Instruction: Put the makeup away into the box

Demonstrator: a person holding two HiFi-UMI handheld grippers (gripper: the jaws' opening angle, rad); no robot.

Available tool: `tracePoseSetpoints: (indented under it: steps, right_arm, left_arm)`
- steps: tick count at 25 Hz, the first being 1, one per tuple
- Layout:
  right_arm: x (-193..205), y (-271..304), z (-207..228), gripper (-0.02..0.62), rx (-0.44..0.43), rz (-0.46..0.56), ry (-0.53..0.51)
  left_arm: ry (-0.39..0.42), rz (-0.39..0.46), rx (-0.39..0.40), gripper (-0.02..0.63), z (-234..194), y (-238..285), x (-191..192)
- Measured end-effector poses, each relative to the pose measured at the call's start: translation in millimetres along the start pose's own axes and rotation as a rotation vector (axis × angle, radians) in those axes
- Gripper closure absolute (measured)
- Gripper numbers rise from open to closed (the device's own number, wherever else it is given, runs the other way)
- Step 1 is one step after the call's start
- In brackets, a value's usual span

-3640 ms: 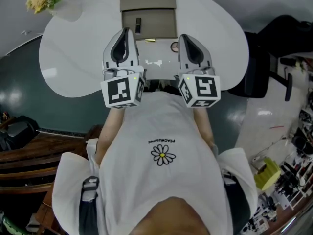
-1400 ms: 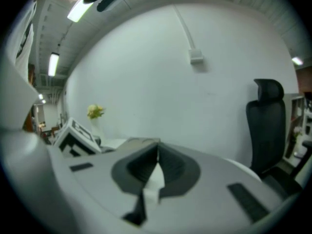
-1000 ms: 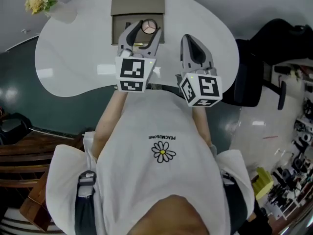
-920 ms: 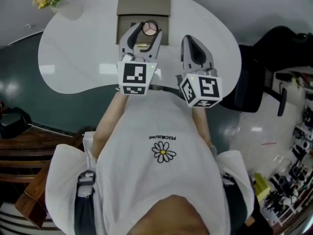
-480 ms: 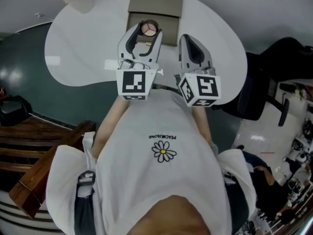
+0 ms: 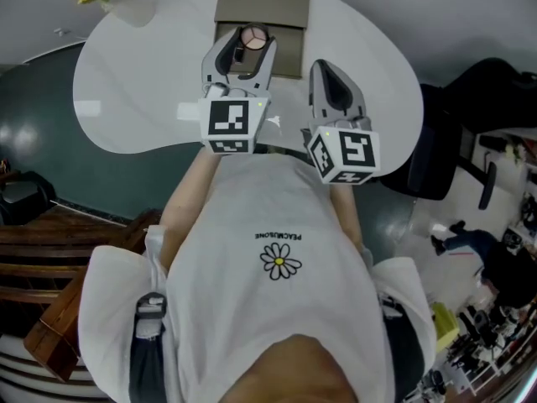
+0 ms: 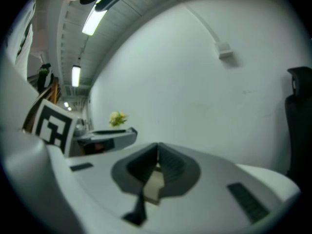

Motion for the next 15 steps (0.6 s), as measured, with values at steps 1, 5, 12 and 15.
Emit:
tracePoseSetpoints:
  steps: [1, 5, 12, 15]
  right_arm:
    - [1.1, -0.8, 0.9, 0.565, 0.006, -0.004, 0.002]
    - [6.5, -5.2, 6.6, 0.565, 0.050, -0.015, 0.016]
    - [14.7, -28.7, 29.0, 0.565, 0.178, -0.032, 0.042]
    - [20.3, -39.6, 41.5, 0.565, 0.240, -0.044, 0.063]
  left_arm:
    - [-0.007, -0.032, 0.005, 0.376, -2.5, 9.1, 5.2]
    - [0.005, -0.236, 0.028, 0.376, -12.3, 49.1, 45.5]
    - [0.031, -0.593, 0.086, 0.376, -21.1, 95.9, 134.3]
    - [0.057, -0.685, 0.085, 0.376, -25.6, 109.1, 160.0]
Point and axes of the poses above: the fingertips, and each gripper's own axes: y forward along the fingers, z to its right, x out of its underside, the point moved 3 cm from there along -y, backward along the fingers, and after that the axes turned 11 degrees about -y, right-handed, at the moved point
